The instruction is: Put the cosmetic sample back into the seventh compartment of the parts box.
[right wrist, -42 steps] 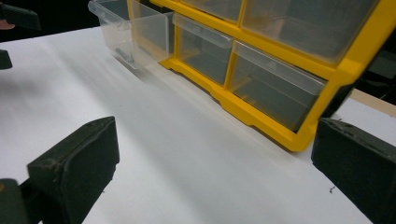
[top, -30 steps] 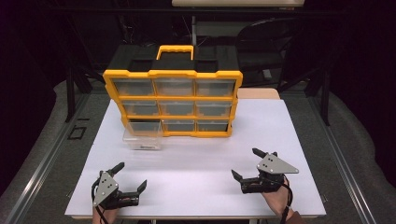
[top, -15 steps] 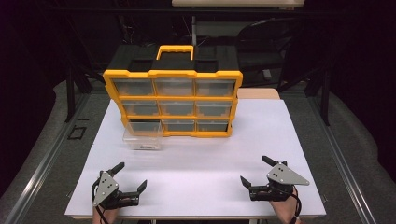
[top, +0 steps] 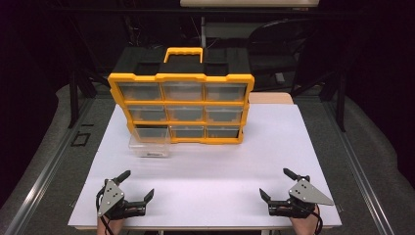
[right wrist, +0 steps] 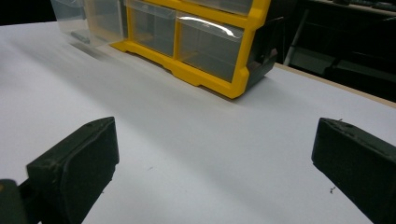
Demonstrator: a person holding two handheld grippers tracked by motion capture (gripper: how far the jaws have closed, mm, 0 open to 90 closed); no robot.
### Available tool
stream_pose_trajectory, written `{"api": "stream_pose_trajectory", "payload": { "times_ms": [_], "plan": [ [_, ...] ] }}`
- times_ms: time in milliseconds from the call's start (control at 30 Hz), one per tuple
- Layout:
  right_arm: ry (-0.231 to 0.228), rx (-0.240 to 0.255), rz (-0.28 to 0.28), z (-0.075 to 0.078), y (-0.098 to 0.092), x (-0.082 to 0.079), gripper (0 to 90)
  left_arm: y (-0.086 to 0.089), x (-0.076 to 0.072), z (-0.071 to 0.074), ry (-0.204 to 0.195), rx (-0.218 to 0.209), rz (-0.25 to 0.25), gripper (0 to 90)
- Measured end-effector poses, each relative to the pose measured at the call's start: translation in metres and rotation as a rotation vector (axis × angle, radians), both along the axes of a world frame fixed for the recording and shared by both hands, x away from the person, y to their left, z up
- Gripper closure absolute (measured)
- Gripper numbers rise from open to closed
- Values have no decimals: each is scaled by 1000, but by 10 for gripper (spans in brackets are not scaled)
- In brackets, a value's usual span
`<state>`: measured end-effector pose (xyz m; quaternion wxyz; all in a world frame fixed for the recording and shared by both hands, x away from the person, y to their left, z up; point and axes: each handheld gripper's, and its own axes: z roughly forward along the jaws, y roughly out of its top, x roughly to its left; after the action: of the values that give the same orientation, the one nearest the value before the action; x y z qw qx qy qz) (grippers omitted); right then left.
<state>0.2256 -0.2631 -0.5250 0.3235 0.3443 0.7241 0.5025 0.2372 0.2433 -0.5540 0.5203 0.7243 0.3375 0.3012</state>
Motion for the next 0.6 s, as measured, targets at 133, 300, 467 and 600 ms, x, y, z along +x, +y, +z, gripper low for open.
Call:
{"api": "stream_pose_trajectory", "payload": {
  "times_ms": [133, 300, 467, 600],
  "plan": [
    [-10, 9, -21, -5, -5, -5, 0, 0, 0, 0, 3, -1, 0, 0],
    [-7, 10, -38, -10, -8, -6, 0, -1, 0, 0, 3, 4, -3, 0],
    [4, 7, -35, -13, -7, -5, 1, -1, 0, -1, 7, 3, -4, 0],
    [12, 7, -36, -14, -8, -5, 1, -1, 1, -1, 9, 2, -4, 0]
  ]
}}
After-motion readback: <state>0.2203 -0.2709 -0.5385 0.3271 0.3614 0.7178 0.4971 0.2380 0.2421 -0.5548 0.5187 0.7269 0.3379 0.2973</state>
